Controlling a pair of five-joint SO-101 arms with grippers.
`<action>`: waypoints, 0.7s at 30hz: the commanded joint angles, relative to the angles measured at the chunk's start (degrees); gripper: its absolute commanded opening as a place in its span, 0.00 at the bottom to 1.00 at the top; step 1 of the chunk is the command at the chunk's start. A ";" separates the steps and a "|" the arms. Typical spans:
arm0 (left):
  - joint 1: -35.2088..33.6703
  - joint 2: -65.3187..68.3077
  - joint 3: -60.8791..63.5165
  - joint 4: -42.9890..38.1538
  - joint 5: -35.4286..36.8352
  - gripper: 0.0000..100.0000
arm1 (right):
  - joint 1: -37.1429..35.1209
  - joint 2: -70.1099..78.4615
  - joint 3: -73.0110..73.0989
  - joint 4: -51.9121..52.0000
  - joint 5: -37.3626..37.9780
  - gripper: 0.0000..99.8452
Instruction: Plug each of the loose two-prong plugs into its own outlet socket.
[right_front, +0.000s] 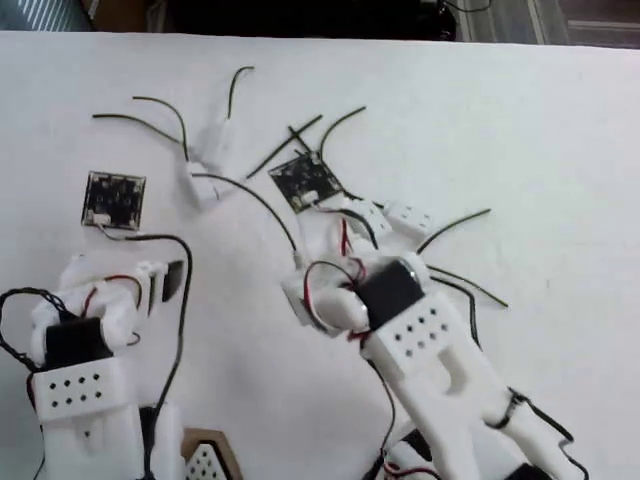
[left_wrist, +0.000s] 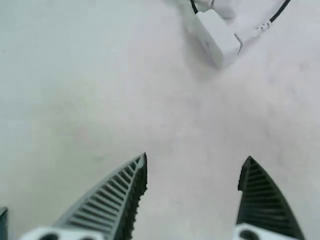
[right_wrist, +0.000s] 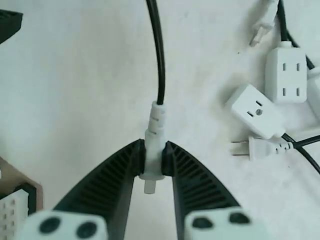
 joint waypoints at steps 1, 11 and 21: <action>4.79 -1.19 -4.66 3.34 1.58 0.29 | 0.22 -6.11 2.11 -3.56 -0.79 0.02; 13.14 -13.14 -0.88 3.96 4.31 0.29 | 0.22 -17.01 17.14 -18.07 -0.88 0.02; 19.12 -28.88 11.43 -1.58 6.33 0.29 | -0.31 -18.86 24.62 -25.36 -0.88 0.02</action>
